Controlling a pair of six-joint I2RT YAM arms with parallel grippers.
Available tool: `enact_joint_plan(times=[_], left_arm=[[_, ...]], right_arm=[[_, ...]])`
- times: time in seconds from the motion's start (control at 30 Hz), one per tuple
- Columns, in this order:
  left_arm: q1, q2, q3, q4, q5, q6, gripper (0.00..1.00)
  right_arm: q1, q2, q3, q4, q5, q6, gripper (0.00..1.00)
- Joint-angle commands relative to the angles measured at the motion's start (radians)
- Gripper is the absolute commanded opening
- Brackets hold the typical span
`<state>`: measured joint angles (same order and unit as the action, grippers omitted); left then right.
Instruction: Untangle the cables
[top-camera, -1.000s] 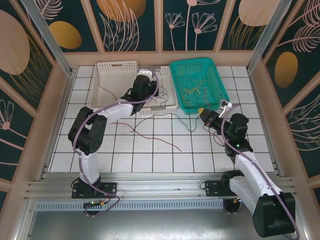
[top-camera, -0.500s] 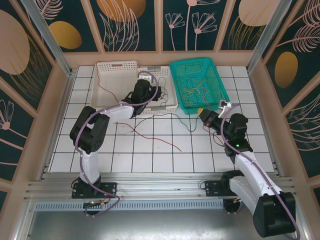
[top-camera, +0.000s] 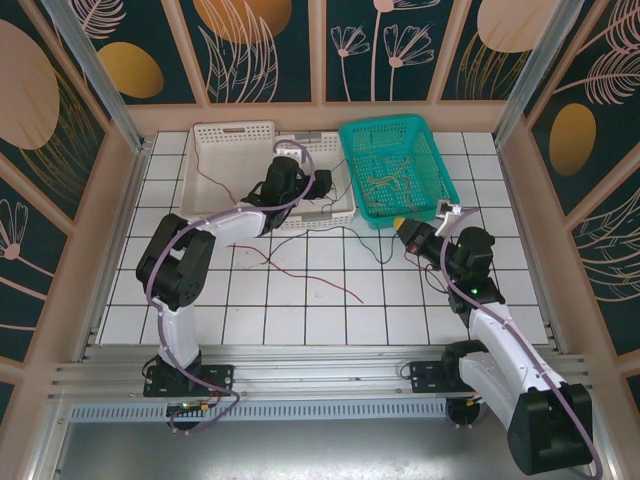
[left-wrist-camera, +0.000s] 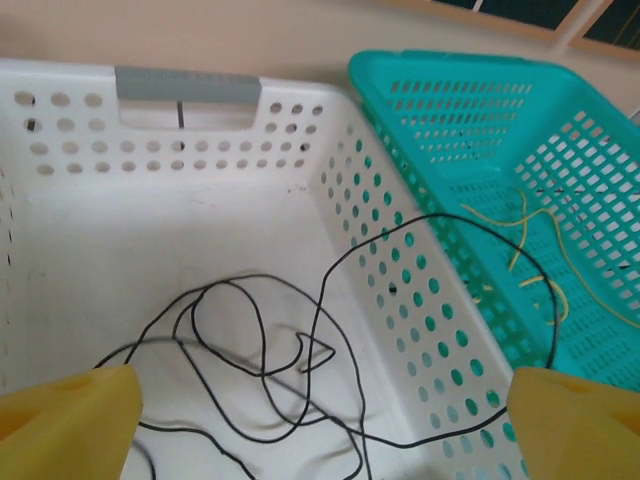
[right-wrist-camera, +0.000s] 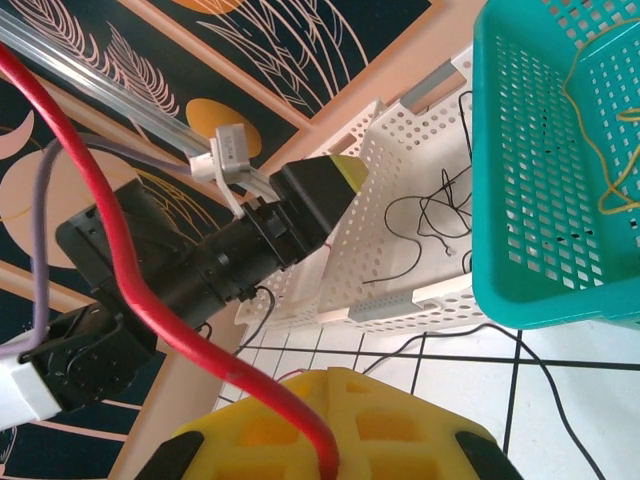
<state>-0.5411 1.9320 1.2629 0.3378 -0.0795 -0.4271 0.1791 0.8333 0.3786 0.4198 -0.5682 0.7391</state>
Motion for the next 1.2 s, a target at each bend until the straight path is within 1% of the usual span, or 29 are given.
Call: enact_joint_plan(times=[0.0,0.23,0.47,0.57,0.83,1.0,1.17], left_arm=[[0.006,-0.073,0.021,-0.007,-0.003,0.008,0.99],[0.006,-0.153,0.028,-0.029,-0.018,0.011,0.98],[0.006,-0.212,0.042,-0.054,-0.008,0.001,0.98],[0.006,-0.258,0.035,-0.061,-0.020,-0.009,0.98],[0.006,-0.321,0.014,-0.100,-0.071,-0.036,0.99],[0.007,-0.398,-0.051,-0.112,-0.108,-0.039,0.99],[0.006,-0.512,-0.175,-0.118,-0.143,-0.062,0.98]], right_arm=[[0.011,-0.002,0.028,0.018,0.007,-0.003,0.00],[0.013,-0.008,0.026,0.011,0.010,-0.009,0.00],[0.014,-0.002,0.040,0.009,0.007,-0.013,0.00],[0.014,-0.002,0.042,0.008,0.007,-0.015,0.00],[0.014,0.002,0.050,0.009,0.004,-0.015,0.00],[0.013,0.026,0.064,0.029,-0.013,-0.012,0.00],[0.016,0.078,0.085,0.068,-0.035,-0.003,0.00]])
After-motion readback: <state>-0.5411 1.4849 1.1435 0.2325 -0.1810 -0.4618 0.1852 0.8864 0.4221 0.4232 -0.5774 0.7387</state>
